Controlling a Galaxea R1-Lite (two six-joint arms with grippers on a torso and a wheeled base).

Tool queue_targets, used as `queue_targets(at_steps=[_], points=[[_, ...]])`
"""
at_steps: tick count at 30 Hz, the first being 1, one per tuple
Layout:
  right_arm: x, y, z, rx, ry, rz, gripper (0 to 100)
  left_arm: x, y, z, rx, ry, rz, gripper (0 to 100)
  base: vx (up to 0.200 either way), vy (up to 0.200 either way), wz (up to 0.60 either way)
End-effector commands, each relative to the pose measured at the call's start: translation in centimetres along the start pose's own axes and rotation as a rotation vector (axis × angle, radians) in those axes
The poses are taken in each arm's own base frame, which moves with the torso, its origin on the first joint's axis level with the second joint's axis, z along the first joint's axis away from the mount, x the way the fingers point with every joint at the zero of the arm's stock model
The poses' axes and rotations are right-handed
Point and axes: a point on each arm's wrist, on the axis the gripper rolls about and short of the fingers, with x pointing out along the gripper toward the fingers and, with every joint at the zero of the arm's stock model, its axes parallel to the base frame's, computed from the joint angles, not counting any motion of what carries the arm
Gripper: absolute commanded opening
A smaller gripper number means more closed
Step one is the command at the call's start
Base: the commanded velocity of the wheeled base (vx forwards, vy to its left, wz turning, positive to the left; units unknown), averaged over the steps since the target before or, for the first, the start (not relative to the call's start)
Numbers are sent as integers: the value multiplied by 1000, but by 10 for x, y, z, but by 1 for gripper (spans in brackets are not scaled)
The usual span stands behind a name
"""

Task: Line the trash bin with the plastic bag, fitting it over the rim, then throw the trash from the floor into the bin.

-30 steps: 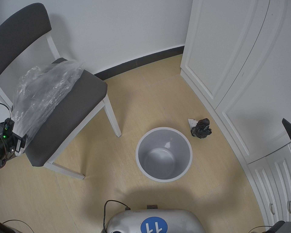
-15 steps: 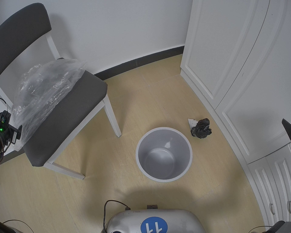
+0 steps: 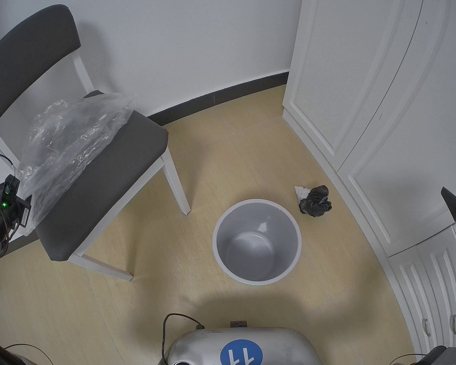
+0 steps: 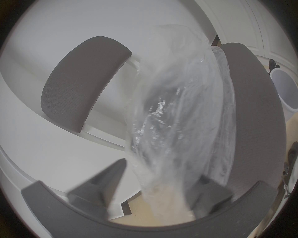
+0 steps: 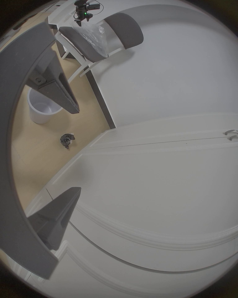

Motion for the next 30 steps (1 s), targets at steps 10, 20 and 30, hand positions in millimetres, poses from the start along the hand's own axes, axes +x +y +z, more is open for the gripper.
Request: queue_targets(at_steps=[10,20,30], points=[[4,2,-4,-2,24,35,100,-20,-3,4,-29,-77,-48,0,0,0,0],[21,25,-19,36,72,168,100,-62,-16,52,-248,-371,-270,0,0,0,0],[34,49,-32,50,41,149,100,-101,-26,78,-482,-427,-478,0,0,0,0]])
